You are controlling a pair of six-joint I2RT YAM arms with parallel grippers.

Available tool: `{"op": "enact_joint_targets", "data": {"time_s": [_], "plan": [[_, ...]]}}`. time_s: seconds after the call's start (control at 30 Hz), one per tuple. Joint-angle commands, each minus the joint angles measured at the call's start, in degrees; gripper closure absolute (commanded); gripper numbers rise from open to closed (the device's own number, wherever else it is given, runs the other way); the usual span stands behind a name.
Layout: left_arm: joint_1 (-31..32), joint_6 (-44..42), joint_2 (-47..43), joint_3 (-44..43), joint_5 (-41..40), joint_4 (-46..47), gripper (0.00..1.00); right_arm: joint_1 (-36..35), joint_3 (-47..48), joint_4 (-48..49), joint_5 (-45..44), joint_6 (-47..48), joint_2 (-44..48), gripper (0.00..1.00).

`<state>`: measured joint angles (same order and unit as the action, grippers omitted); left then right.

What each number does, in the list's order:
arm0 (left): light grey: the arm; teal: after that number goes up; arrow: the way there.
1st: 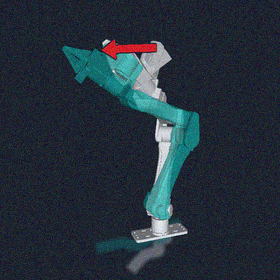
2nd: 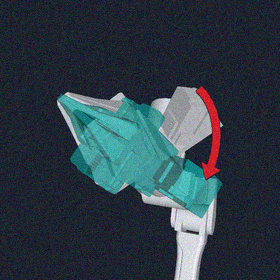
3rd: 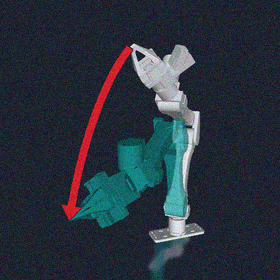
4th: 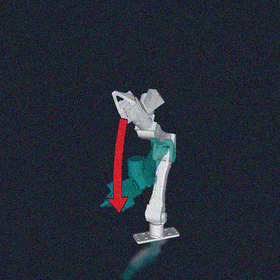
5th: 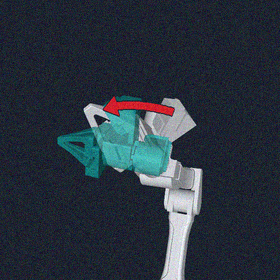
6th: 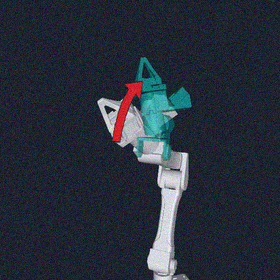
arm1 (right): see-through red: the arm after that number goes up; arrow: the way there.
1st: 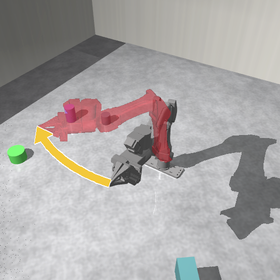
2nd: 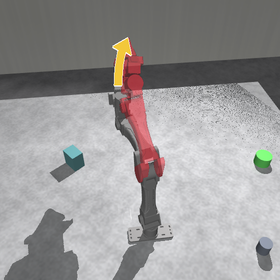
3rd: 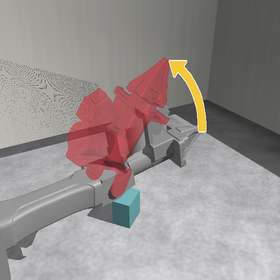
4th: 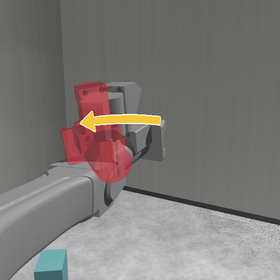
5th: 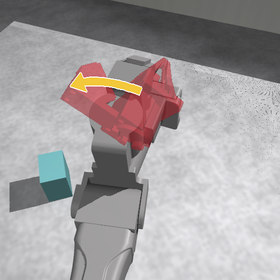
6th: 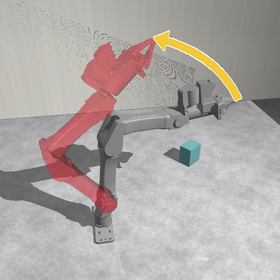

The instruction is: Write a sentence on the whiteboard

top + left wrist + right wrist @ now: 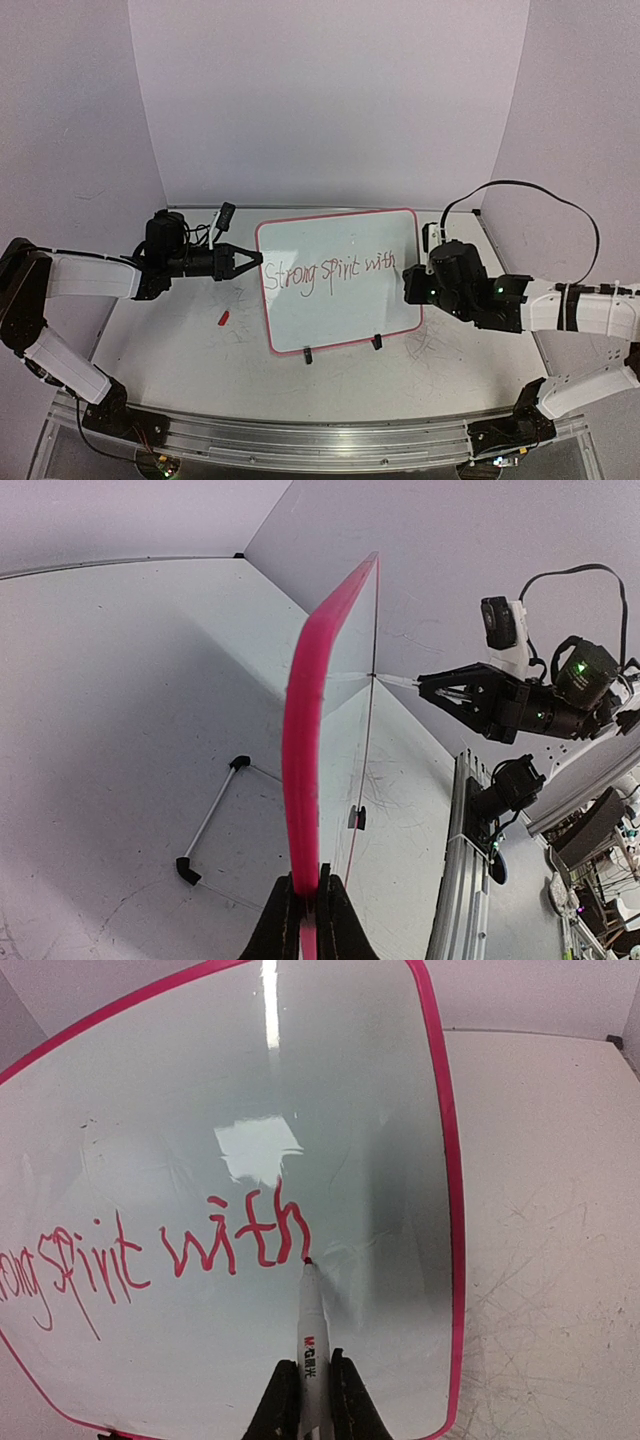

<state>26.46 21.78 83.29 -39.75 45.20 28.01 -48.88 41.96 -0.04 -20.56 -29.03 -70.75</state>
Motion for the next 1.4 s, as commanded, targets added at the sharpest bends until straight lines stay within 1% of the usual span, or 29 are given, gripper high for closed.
{"op": "enact_joint_targets", "data": {"time_s": [0.0,0.47,0.67,1.07,1.37], "plan": [[1.19,-2.18,0.03,-1.32,-0.55,-2.43,1.0,0.44,3.04,0.86,-2.45,1.91,3.35,1.0],[1.15,-2.35,-0.07,-1.34,-0.43,-2.57,1.0,2.97,4.68,4.87,-0.79,5.23,-0.09,1.0],[1.13,-2.44,0.04,-1.44,-0.27,-2.55,1.0,3.21,4.41,4.96,-0.12,4.94,-1.04,1.0],[1.14,-2.51,-0.05,-1.47,-0.3,-2.7,1.0,3.21,1.9,1.39,-3.18,1.99,-0.21,1.0],[1.15,-2.35,0.08,-1.54,-0.37,-2.77,1.0,3.21,3.23,2.44,-1.94,3.19,-2.03,1.0]]}}
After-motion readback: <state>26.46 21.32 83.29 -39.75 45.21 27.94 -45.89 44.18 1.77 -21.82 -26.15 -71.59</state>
